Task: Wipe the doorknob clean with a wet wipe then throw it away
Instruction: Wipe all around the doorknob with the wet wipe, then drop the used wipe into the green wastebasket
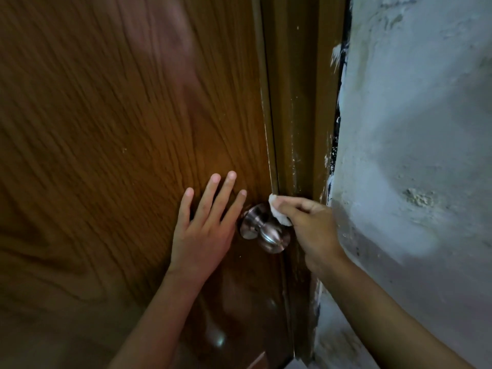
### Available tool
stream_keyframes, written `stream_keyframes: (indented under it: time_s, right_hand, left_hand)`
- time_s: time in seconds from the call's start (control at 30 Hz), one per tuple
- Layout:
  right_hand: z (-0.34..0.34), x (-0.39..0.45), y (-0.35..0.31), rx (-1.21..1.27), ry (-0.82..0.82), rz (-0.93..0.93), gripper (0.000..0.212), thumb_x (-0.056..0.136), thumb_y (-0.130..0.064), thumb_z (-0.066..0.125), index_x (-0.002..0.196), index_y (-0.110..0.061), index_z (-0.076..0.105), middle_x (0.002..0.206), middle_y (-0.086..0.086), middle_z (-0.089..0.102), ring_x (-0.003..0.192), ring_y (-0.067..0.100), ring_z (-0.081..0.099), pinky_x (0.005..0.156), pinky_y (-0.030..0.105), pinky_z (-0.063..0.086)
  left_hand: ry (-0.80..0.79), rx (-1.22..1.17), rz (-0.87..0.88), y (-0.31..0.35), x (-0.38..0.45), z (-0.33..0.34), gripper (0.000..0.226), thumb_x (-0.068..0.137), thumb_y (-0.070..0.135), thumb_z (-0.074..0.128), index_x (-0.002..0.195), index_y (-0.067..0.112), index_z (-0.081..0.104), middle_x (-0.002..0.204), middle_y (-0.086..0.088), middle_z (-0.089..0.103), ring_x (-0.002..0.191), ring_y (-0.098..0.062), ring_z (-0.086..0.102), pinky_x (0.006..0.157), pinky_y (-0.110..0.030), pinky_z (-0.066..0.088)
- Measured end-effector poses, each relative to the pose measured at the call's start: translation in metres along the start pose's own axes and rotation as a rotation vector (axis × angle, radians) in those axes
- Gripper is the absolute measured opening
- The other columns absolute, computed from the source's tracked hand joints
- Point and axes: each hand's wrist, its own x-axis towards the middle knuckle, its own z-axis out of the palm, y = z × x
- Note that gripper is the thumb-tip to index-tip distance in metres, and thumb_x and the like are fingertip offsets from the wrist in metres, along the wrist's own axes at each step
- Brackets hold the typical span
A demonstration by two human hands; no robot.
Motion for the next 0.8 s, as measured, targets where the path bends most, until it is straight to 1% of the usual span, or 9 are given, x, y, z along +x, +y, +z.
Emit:
stream_keyframes:
  time_s: [0.07,0.2,0.27,0.33,0.4,0.5,0.6,0.73,0.8]
  right_hand:
    - [-0.007,-0.006,-0.005,0.008,0.033,-0.054,0.006,0.077,-0.011,0.070,0.078,-0.017,0.072,0.071,-0.010,0.072,0.066,-0.002,0.067,0.059,0.008,0.052]
    - [-0.019,-0.022,-0.017,-0.011,0.109,-0.153,0.006,0.080,-0.009,0.067,0.081,-0.015,0.067,0.089,0.001,0.068,0.074,0.013,0.067,0.058,0.004,0.047]
    - [-0.021,-0.030,-0.024,-0.019,0.110,-0.170,0.010,0.082,-0.007,0.064,0.087,-0.015,0.063,0.098,-0.001,0.063,0.076,0.007,0.065,0.057,0.002,0.046]
    - [-0.022,-0.039,-0.030,-0.045,0.078,-0.179,0.014,0.083,-0.008,0.062,0.093,-0.017,0.061,0.094,-0.002,0.065,0.069,0.004,0.061,0.060,0.003,0.047]
    - [-0.022,-0.048,-0.030,-0.080,0.048,-0.192,0.015,0.084,-0.010,0.062,0.090,-0.023,0.062,0.085,-0.005,0.063,0.075,0.004,0.057,0.064,0.006,0.048]
    - [-0.020,-0.072,-0.029,-0.113,0.027,-0.210,0.017,0.084,-0.009,0.061,0.090,-0.026,0.064,0.084,-0.011,0.062,0.078,0.001,0.058,0.066,0.008,0.049]
    - [-0.018,-0.102,-0.024,-0.119,-0.001,-0.205,0.018,0.085,-0.006,0.060,0.096,-0.021,0.065,0.084,-0.006,0.063,0.075,0.001,0.059,0.062,0.006,0.049]
    - [-0.028,-0.147,-0.014,-0.184,-0.087,-0.170,0.017,0.085,-0.003,0.059,0.095,-0.013,0.068,0.094,0.001,0.070,0.082,0.002,0.064,0.072,0.012,0.051]
    - [-0.038,-0.168,-0.007,-0.245,-0.135,-0.156,0.019,0.085,-0.001,0.057,0.092,-0.013,0.070,0.092,0.003,0.071,0.083,0.006,0.065,0.074,0.015,0.051]
  left_hand:
    - [-0.035,-0.080,-0.028,0.001,-0.001,-0.005,0.041,0.091,0.028,0.042,0.130,0.020,0.048,0.146,-0.008,0.034,0.134,-0.027,0.028,0.106,-0.047,0.021]
    - [-0.118,-0.258,-0.126,0.007,-0.004,-0.028,0.036,0.089,0.028,0.041,0.118,0.019,0.060,0.136,-0.007,0.052,0.130,-0.026,0.041,0.102,-0.043,0.029]
    - [-0.171,-0.360,-0.197,0.008,-0.001,-0.043,0.033,0.089,0.027,0.044,0.115,0.019,0.063,0.128,-0.005,0.059,0.125,-0.024,0.048,0.097,-0.043,0.038]
    - [-0.237,-0.499,-0.304,0.005,0.002,-0.060,0.029,0.090,0.025,0.052,0.116,0.020,0.062,0.123,-0.002,0.063,0.121,-0.020,0.052,0.093,-0.041,0.041]
    - [-0.305,-0.651,-0.458,0.004,0.003,-0.073,0.032,0.090,0.026,0.052,0.121,0.021,0.058,0.120,0.001,0.064,0.113,-0.015,0.057,0.093,-0.037,0.041]
    - [-0.293,-0.831,-0.586,0.000,-0.005,-0.100,0.034,0.090,0.025,0.053,0.124,0.022,0.056,0.117,0.004,0.066,0.101,-0.006,0.060,0.092,-0.034,0.046]
    - [-0.375,-1.076,-0.633,0.004,-0.019,-0.126,0.039,0.090,0.028,0.052,0.129,0.031,0.049,0.119,0.014,0.060,0.087,0.020,0.048,0.077,-0.006,0.039]
    - [-0.445,-1.453,-0.669,0.025,-0.035,-0.156,0.046,0.090,0.024,0.054,0.124,0.052,0.040,0.123,0.019,0.050,0.081,0.014,0.052,0.071,-0.011,0.044]
    - [-0.404,-1.510,-0.632,0.040,-0.043,-0.168,0.047,0.090,0.017,0.054,0.118,0.053,0.043,0.120,0.019,0.049,0.091,0.012,0.052,0.076,-0.005,0.043]
